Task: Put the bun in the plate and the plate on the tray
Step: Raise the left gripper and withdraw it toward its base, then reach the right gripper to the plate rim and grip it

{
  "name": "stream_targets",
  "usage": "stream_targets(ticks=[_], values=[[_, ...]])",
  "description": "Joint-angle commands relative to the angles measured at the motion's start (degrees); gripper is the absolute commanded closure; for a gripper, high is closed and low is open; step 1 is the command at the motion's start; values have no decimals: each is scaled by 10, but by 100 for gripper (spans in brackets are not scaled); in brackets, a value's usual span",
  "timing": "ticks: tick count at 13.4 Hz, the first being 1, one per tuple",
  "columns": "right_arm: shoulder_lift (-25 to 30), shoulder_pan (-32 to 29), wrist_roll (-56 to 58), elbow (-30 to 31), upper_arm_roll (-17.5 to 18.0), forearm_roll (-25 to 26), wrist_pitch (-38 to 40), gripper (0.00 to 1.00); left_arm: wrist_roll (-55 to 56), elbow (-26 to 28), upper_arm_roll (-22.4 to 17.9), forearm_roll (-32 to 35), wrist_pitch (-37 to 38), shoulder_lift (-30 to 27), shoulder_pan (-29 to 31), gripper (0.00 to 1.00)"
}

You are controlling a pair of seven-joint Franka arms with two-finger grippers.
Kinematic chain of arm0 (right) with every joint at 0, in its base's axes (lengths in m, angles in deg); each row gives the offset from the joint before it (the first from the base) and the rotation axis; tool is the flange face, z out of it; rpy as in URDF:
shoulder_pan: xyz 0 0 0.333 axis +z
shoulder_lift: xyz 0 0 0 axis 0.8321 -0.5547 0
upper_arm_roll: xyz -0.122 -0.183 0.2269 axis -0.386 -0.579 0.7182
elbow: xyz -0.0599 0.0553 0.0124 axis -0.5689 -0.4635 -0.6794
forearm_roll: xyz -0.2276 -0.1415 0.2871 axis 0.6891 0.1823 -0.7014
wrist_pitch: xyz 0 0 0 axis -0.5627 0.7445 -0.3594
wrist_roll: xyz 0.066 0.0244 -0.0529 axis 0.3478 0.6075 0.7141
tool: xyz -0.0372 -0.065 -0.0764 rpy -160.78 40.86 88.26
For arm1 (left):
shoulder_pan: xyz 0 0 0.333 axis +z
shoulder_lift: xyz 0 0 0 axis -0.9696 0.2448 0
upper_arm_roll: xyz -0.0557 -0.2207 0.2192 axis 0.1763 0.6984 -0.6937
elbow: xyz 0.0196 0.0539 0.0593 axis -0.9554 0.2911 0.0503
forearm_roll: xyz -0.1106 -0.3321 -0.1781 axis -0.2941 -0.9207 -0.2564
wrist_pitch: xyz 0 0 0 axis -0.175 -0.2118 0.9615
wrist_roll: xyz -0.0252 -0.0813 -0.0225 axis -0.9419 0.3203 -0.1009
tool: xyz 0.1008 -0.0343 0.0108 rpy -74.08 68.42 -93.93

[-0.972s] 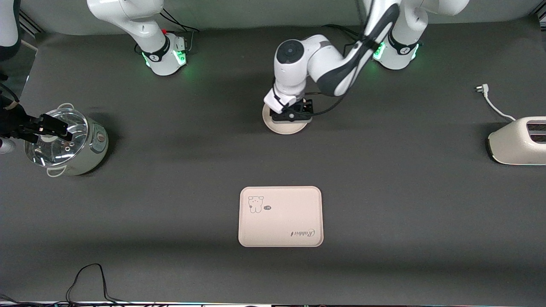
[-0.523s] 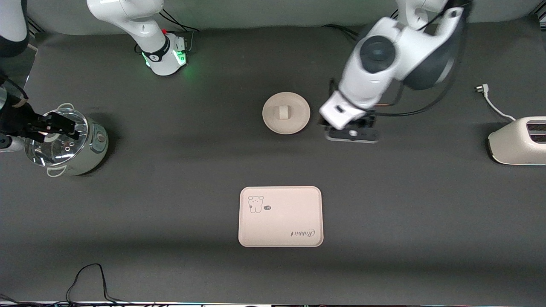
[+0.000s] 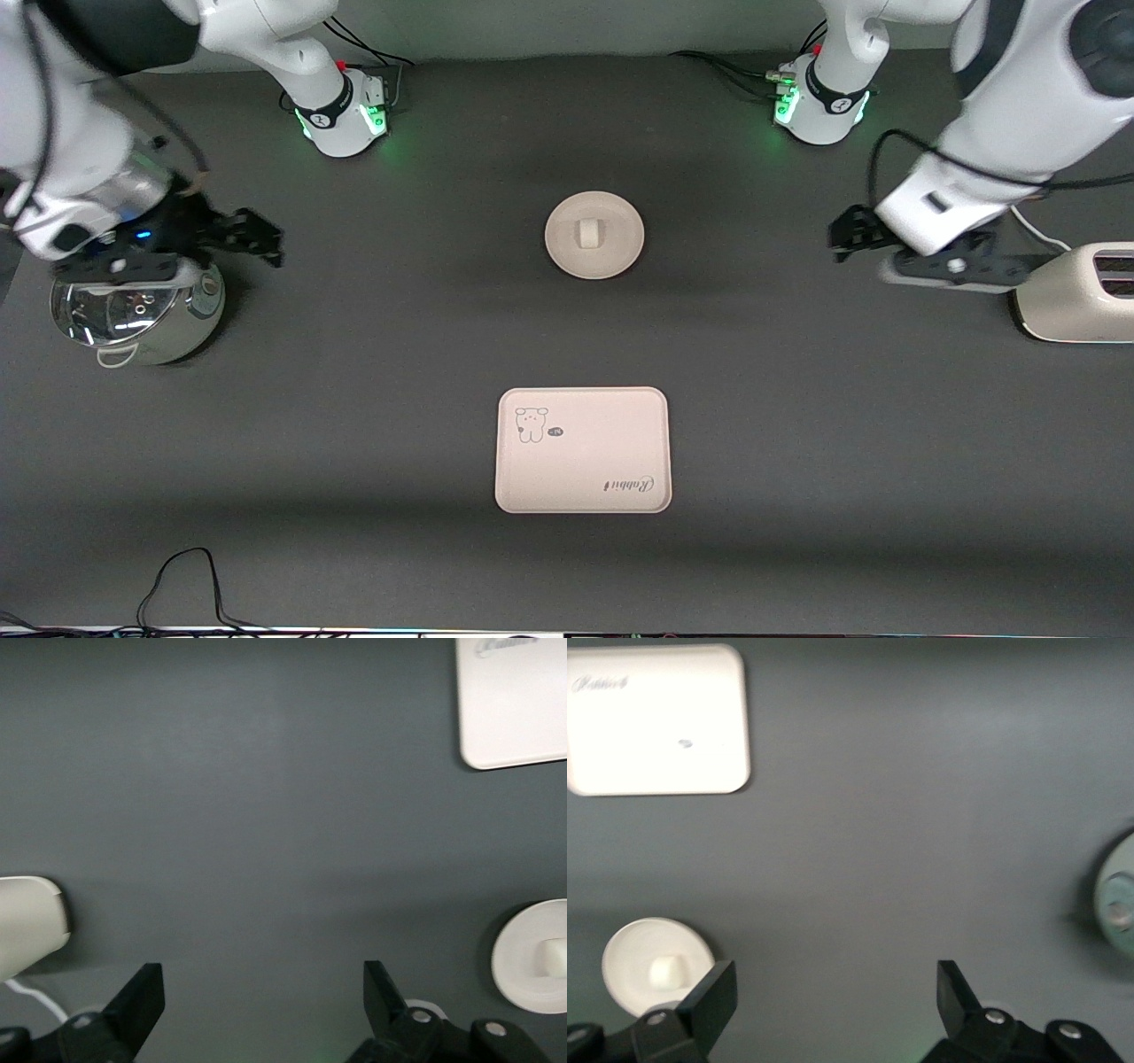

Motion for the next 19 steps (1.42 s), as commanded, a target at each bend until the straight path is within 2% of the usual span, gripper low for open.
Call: stream_targets(ticks=[1, 3, 6, 8, 11, 12, 16, 17, 19], values=[[7, 36, -65, 14, 56, -4, -1, 0, -49, 13, -14, 12, 7, -30, 39, 0], [3, 38, -98, 24, 115, -6, -2, 0, -106, 12, -13, 11, 2, -30, 77, 0], [-3, 38, -193, 34, 209, -12, -23, 0, -108, 10, -14, 10, 7, -23, 79, 0], [-5, 38, -238, 35, 255, -12, -26, 0, -109, 6, -13, 5, 9, -9, 87, 0], [9, 38, -241, 69, 275, -16, -53, 0, -108, -4, -4, 5, 13, 4, 94, 0], [16, 38, -237, 88, 274, -40, -76, 0, -109, -5, -4, 5, 16, 4, 95, 0], [51, 37, -228, 208, 270, -63, -193, 0, -108, -9, 1, -8, 19, 4, 96, 0], [57, 37, -228, 234, 269, -83, -220, 0, -108, -9, 3, -8, 19, 3, 97, 0], [59, 37, -224, 271, 264, -97, -264, 0, -108, -9, 33, -8, 19, -5, 126, 0]])
